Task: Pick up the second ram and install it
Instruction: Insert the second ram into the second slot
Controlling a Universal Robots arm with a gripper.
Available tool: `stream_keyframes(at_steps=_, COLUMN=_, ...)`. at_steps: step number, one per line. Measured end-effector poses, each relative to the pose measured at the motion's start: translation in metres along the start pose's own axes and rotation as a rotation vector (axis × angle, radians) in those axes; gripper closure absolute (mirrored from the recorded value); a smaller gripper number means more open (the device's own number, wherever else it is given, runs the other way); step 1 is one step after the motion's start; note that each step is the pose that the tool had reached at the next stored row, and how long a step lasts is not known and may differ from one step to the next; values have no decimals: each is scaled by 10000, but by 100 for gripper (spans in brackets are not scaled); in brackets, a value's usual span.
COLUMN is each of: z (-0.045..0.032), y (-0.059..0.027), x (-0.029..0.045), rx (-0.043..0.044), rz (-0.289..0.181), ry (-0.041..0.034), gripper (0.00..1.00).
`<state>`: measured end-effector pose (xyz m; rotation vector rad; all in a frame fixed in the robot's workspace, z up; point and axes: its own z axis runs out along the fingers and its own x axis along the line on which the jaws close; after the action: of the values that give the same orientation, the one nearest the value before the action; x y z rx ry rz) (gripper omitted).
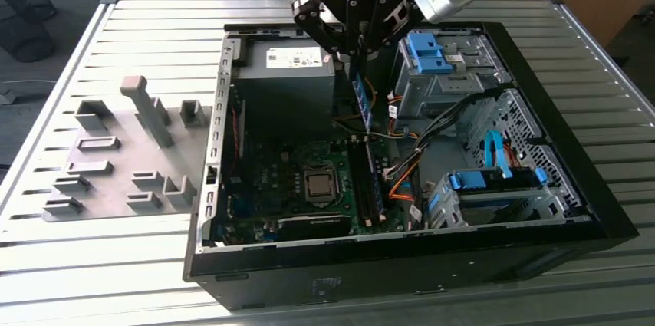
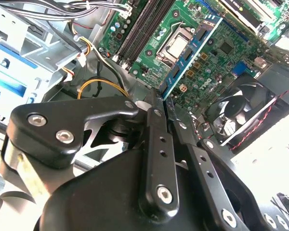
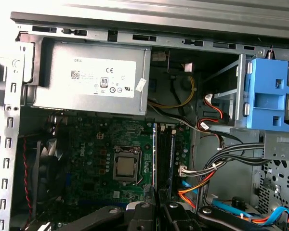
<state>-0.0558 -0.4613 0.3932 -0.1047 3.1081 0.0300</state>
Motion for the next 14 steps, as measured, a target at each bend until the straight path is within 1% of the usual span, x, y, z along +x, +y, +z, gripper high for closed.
stream_keyframes(at_steps=5, z=1, y=-1, x=-13, rx=-3, rz=-39, ry=2, gripper=86)
stream_keyframes(at_steps=7, z=4, y=-2, x=-20, rx=-11, rz=-270, ry=5, gripper=86)
stream_keyframes(at_steps=9, z=10, y=-2, x=-30, rx=-13, rz=-353, ry=8, gripper=86)
stream_keyframes(at_steps=11, z=23, y=-3, x=-31, rx=-12, rz=-353, ry=9, gripper=86)
stream_keyframes(at_steps=14, z=70, y=-17, x=-30, rx=-10, rz=-277, ry=8, gripper=86)
